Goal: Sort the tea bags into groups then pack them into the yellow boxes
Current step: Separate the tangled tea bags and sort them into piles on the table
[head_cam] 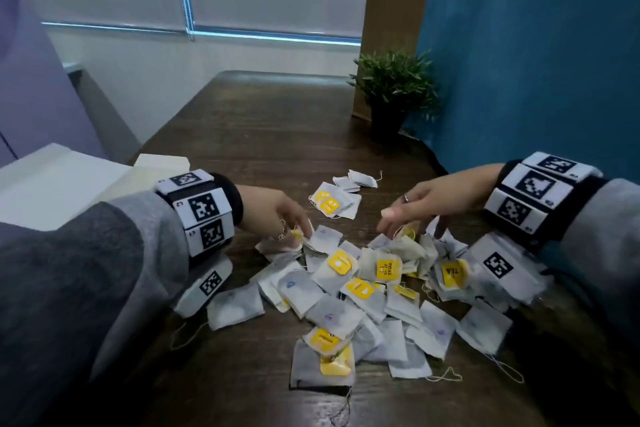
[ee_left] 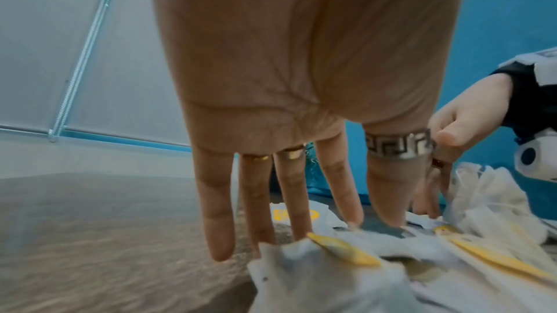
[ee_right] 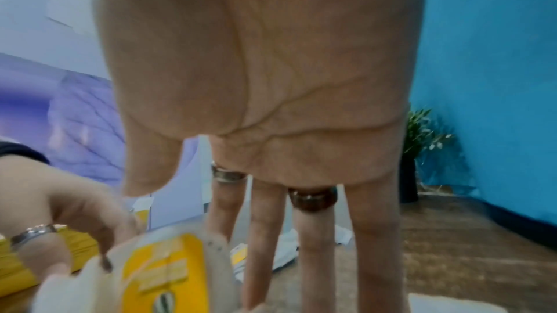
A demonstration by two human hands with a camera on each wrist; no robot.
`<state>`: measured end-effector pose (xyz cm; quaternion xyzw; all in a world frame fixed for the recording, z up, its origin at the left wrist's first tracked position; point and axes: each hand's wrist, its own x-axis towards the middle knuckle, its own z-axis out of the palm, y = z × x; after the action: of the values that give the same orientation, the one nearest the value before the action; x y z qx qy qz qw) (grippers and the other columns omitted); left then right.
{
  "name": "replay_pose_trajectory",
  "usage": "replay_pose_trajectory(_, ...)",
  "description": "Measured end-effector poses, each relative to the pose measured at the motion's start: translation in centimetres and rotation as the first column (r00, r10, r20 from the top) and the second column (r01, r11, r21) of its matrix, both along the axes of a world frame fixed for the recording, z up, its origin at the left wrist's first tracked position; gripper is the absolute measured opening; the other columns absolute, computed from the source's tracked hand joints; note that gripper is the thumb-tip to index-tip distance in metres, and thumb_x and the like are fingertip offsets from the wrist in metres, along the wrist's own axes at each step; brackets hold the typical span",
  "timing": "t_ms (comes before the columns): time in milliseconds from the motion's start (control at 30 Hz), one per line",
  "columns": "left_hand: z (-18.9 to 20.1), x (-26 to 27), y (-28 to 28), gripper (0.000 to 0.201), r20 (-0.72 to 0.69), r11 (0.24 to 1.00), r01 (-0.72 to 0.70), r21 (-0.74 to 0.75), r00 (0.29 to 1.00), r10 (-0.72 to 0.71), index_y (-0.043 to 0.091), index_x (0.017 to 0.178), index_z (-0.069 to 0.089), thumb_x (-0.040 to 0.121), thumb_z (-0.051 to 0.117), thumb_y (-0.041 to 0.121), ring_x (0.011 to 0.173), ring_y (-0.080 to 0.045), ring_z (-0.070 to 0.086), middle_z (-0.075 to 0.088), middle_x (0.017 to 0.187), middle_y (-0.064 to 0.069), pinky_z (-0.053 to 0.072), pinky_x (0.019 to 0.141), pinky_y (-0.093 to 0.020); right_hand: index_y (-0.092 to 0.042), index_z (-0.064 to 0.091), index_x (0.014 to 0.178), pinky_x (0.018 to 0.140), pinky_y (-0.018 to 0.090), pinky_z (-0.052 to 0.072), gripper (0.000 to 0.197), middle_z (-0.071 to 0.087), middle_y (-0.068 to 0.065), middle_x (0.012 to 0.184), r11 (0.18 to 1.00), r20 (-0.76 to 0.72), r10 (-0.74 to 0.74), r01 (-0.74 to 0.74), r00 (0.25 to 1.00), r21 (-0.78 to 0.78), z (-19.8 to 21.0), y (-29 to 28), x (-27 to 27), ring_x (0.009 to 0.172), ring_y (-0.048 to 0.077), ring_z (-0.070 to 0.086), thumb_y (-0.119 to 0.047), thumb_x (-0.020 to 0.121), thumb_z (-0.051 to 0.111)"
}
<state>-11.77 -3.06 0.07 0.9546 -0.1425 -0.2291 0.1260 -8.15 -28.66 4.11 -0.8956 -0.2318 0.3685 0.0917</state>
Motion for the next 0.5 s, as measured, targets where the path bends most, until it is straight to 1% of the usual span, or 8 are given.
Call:
replay_pose_trajectory(33, 0.3, -0.3, 0.0, 0.04, 0.017, 0.999, -0.025, -0.024, 1.0, 0.025, 0.027, 0.118, 0.06, 0.087, 0.051, 0.003, 0.074, -0.002, 0.055, 0.059, 0.093, 0.011, 0.041, 0.063, -0.007, -0.029, 0.059, 0.123, 0.087, 0.033, 0.054, 0.069, 0.064, -0.007, 0.113, 0.999, 0.041, -0.036, 0.035, 0.999, 0.024, 0.3, -0.3, -0.1, 0.103, 0.021, 0.062, -0.069, 0.068, 0.045)
replay_pose_trajectory(100, 0.9, -0.5, -0.2, 0.037, 0.045, 0.992, -0.093, -0.084, 0.994, 0.097, 0.024, 0.12, 0.057, 0.088, 0.053, 0.004, 0.084, -0.009, 0.06, 0.059, 0.102, 0.01, 0.046, 0.067, -0.011, -0.023, 0.057, 0.124, 0.074, 0.021, 0.049, 0.053, 0.063, -0.009, 0.095, 0.999, 0.221, -0.053, 0.052, 0.974, 0.009, 0.9, -0.5, 0.5, 0.084, 0.01, 0.06, -0.056, 0.083, 0.048)
replay_pose_trajectory(133, 1.1, -0.3, -0.4, 0.034, 0.06, 0.987, -0.121, -0.106, 0.99, 0.128, 0.023, 0.12, 0.057, 0.089, 0.057, 0.009, 0.088, -0.012, 0.062, 0.06, 0.103, 0.01, 0.049, 0.071, -0.015, -0.021, 0.055, 0.126, 0.076, 0.019, 0.045, 0.047, 0.063, -0.008, 0.097, 0.999, 0.325, -0.033, 0.043, 0.945, -0.024, 1.1, -0.4, 1.1, 0.083, 0.007, 0.058, -0.049, 0.089, 0.048)
replay_pose_trajectory(200, 1.4, 0.8, -0.8, 0.034, 0.107, 0.978, -0.171, -0.115, 0.977, 0.184, 0.023, 0.121, 0.056, 0.088, 0.059, 0.013, 0.1, -0.019, 0.063, 0.061, 0.102, 0.011, 0.05, 0.086, -0.029, -0.017, 0.053, 0.129, 0.092, 0.024, 0.042, 0.044, 0.061, -0.001, 0.118, 0.994, 0.482, 0.024, 0.032, 0.876, -0.107, 1.0, 0.0, 2.9, 0.104, 0.015, 0.056, -0.042, 0.093, 0.049)
replay_pose_trajectory(233, 1.5, 1.5, -1.0, 0.036, 0.133, 0.977, -0.188, -0.104, 0.97, 0.201, 0.023, 0.122, 0.056, 0.088, 0.057, 0.012, 0.105, -0.019, 0.062, 0.062, 0.103, 0.011, 0.049, 0.09, -0.032, -0.017, 0.052, 0.129, 0.097, 0.027, 0.04, 0.044, 0.059, 0.0, 0.124, 0.99, 0.523, 0.039, 0.039, 0.851, -0.137, 0.8, 0.4, 4.1, 0.112, 0.018, 0.055, -0.042, 0.093, 0.05)
replay_pose_trajectory(300, 1.5, 3.0, -1.8, 0.037, 0.192, 0.978, -0.196, -0.068, 0.96, 0.206, 0.02, 0.125, 0.055, 0.089, 0.054, 0.011, 0.108, -0.016, 0.058, 0.063, 0.115, 0.006, 0.045, 0.09, -0.027, -0.018, 0.052, 0.129, 0.1, 0.029, 0.04, 0.045, 0.059, 0.001, 0.126, 0.983, 0.569, 0.065, 0.046, 0.82, -0.179, -0.1, 1.3, 6.4, 0.116, 0.021, 0.054, -0.041, 0.091, 0.053)
replay_pose_trajectory(367, 1.2, 4.6, -2.8, 0.037, 0.223, 0.981, -0.188, -0.046, 0.955, 0.194, 0.016, 0.126, 0.054, 0.089, 0.057, 0.014, 0.112, -0.017, 0.056, 0.061, 0.124, 0.0, 0.04, 0.089, -0.022, -0.016, 0.05, 0.131, 0.1, 0.03, 0.04, 0.045, 0.059, 0.003, 0.128, 0.974, 0.55, 0.098, 0.033, 0.829, -0.223, -1.0, 2.4, 8.4, 0.117, 0.021, 0.053, -0.037, 0.091, 0.054)
replay_pose_trajectory(500, 0.2, 7.9, -4.9, 0.051, 0.218, 0.993, -0.11, 0.043, 0.971, 0.098, 0.014, 0.138, 0.043, 0.089, 0.055, 0.013, 0.125, -0.022, 0.047, 0.049, 0.139, -0.006, 0.038, 0.098, -0.026, -0.013, 0.044, 0.137, 0.098, 0.031, 0.04, 0.047, 0.057, 0.005, 0.128, 0.962, 0.473, 0.155, -0.025, 0.867, -0.27, -2.9, 4.6, 11.2, 0.117, 0.023, 0.053, -0.03, 0.093, 0.05)
